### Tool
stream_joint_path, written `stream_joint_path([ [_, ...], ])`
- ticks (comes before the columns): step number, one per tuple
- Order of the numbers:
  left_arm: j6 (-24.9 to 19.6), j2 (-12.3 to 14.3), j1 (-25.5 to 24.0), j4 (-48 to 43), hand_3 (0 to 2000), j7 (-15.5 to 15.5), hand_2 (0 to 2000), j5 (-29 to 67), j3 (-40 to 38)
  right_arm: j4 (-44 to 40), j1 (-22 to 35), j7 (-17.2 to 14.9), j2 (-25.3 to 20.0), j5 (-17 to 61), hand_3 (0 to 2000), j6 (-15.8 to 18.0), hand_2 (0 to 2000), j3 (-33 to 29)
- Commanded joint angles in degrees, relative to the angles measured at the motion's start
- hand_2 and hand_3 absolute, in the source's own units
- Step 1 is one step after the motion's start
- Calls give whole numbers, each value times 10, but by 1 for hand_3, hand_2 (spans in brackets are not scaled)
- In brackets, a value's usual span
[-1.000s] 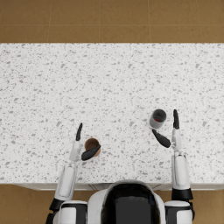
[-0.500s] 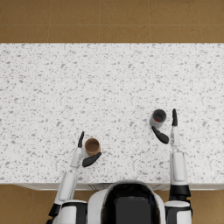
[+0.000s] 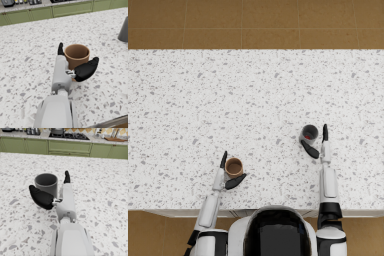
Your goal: Pick up two cups and pour the berry on the right into the cup on the left
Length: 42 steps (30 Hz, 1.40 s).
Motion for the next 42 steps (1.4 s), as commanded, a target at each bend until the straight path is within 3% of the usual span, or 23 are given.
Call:
stream_joint_path([
  [1, 0, 3, 4, 0, 0, 0, 0, 0, 1, -35, 26, 0, -6, 0, 0, 0, 0, 4],
  [16, 0, 27, 20, 28, 0, 0, 0, 0, 8, -154, 84, 0, -32, 0, 0, 0, 0, 17],
  [23, 0, 39, 31, 55, 0, 0, 0, 0, 14, -160, 96, 1, -38, 0, 0, -3, 0, 31],
  [24, 0, 40, 31, 58, 0, 0, 0, 0, 13, -159, 93, 1, -38, 0, 327, -7, 1361, 28],
  [25, 0, 40, 30, 56, 327, 0, 1361, 0, 10, -153, 90, 0, -37, 1, 653, 19, 2000, 29],
  [26, -11, 40, 28, 49, 653, 1, 2000, 0, 10, -154, 88, -1, -36, 1, 980, 55, 2000, 30],
  [27, -20, 41, 27, 46, 980, 1, 2000, 0, 9, -151, 85, -3, -35, 1, 1280, 93, 2000, 28],
  [28, -27, 42, 27, 37, 1280, 1, 2000, 0, 8, -135, 79, -3, -34, 1, 1280, 108, 2000, 29],
  [32, -18, 58, 51, 6, 1280, -2, 2000, 0, 15, -28, 46, 0, -32, 1, 1280, 114, 2000, 22],
  [37, -16, 100, 111, 5, 1280, -2, 2000, 0, 51, 117, 8, 3, -31, 0, 1280, 62, 2000, 18],
  [42, -18, 148, 187, 72, 1280, -2, 2000, 0, 68, 175, 10, 4, -36, 0, 1280, 48, 2000, 24],
])
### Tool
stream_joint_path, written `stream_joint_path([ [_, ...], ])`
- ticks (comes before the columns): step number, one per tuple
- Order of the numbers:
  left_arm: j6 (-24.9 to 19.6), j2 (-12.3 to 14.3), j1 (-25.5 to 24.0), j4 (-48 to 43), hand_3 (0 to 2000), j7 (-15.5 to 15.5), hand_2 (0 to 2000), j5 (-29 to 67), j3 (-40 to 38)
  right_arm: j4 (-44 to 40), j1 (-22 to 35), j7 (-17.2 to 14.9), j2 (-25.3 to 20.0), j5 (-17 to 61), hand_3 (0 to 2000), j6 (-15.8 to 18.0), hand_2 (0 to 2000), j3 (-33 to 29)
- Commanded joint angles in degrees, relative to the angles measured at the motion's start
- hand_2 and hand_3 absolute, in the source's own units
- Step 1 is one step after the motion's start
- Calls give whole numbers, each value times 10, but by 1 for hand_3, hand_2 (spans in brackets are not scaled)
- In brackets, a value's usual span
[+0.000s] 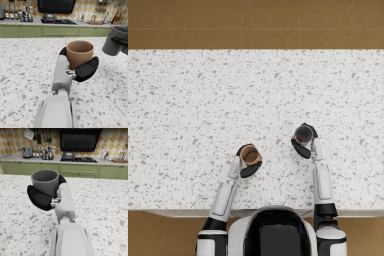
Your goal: Pick up two cups and pour the berry on the right into the cup on the left
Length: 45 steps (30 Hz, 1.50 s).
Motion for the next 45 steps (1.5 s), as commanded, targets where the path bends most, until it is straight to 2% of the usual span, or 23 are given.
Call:
stream_joint_path([
  [1, -1, 39, 73, 54, 1280, 0, 2000, 0, 7, 57, 8, 0, -3, 0, 1280, -1, 2000, 3],
  [3, -1, 54, 101, 77, 1280, 1, 2000, 0, 11, 74, 6, 0, -4, 0, 1280, -1, 2000, 6],
  [7, -2, 67, 126, 116, 1280, 1, 2000, 36, 18, 92, 23, 0, -12, 72, 1280, -1, 2000, 13],
  [16, -5, 82, 144, 126, 1280, 1, 2000, 173, 36, 128, 71, 0, -34, 236, 1280, 3, 2000, 45],
  [24, -7, 90, 154, 154, 1280, 1, 2000, 189, 40, 155, 80, 1, -44, 382, 1280, 14, 2000, 53],
  [34, -8, 102, 170, 172, 1280, 1, 2000, 190, 37, 178, 83, 1, -51, 566, 1280, 13, 2000, 71],
  [35, -8, -39, 253, 173, 1280, 1, 2000, 190, 232, 181, 85, 1, -52, 585, 1280, 13, 2000, 74],
  [36, -7, 65, 188, 171, 1280, 1, 2000, 189, 82, 181, 87, 1, -54, 603, 1280, 13, 2000, 78],
  [40, -6, 69, 195, 182, 1280, 1, 2000, 249, 83, 198, 88, 1, -58, 677, 1280, 13, 2000, 91],
  [45, -6, 73, 194, 183, 1280, 2, 2000, 268, 74, 221, 78, 1, -56, 769, 1280, 13, 2000, 96],
])
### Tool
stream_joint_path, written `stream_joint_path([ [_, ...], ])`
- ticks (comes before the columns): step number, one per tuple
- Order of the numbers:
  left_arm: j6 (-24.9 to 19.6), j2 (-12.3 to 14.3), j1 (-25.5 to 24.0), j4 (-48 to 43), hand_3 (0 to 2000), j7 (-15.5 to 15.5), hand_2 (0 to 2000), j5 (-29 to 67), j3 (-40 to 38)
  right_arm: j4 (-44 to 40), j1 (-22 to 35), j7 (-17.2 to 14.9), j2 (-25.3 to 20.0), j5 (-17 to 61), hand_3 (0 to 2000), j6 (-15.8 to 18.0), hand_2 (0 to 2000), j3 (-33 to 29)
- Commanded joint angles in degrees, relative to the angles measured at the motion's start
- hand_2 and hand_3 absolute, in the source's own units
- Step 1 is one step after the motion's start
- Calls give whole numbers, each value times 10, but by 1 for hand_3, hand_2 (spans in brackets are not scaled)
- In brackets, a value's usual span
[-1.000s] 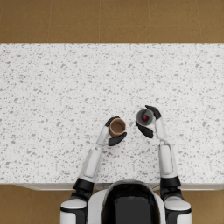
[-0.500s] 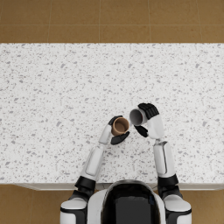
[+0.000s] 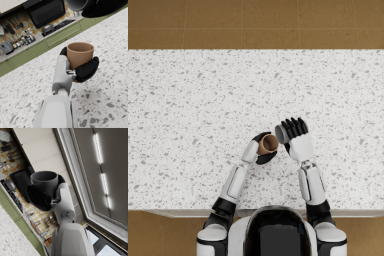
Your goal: Pick up two cups and pour the berry on the right into the cup on the left
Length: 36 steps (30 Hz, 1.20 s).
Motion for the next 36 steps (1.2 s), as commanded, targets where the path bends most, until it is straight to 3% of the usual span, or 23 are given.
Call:
stream_joint_path([
  [1, 0, 6, 10, 2, 1280, 0, 2000, 1, -10, 18, 4, 0, -3, 18, 1280, 0, 2000, 3],
  [23, -3, 21, 14, 4, 1280, 0, 2000, 4, -27, 30, -3, 2, -17, 417, 1280, -5, 2000, 24],
  [36, -3, 21, 0, 3, 1280, 0, 2000, 4, -35, 27, -19, 2, -18, 450, 1280, -3, 2000, 24],
])
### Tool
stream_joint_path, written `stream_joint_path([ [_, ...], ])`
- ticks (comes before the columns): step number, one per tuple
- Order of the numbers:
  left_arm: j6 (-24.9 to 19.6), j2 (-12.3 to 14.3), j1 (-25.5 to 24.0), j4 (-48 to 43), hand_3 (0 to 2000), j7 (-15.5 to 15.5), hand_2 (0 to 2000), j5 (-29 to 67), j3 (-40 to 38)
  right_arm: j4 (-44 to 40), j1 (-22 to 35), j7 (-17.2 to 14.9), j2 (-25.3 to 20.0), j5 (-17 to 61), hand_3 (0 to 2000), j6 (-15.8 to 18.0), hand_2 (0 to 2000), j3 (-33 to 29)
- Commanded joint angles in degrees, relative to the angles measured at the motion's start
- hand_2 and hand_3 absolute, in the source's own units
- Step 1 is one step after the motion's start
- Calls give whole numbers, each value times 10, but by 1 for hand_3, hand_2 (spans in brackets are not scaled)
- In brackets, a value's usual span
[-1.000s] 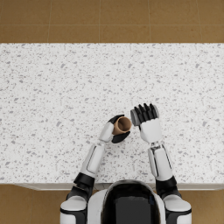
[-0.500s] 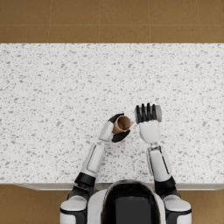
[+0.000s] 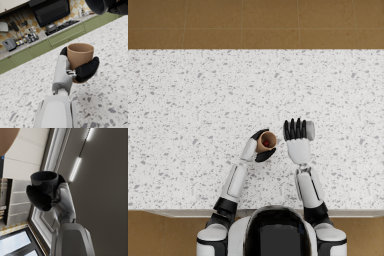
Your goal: Pick up two cups and pour the berry on the right into the cup on the left
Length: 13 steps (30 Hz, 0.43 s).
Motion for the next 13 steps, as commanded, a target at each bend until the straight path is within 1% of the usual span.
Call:
stream_joint_path([
  [1, 0, 0, 0, 0, 1280, 0, 2000, 0, 0, 0, -1, 0, 0, 0, 1280, 0, 2000, 0],
  [13, 1, 0, -1, -1, 1280, 1, 2000, 0, -2, 0, -2, 0, 0, 0, 1280, 0, 2000, 1],
])
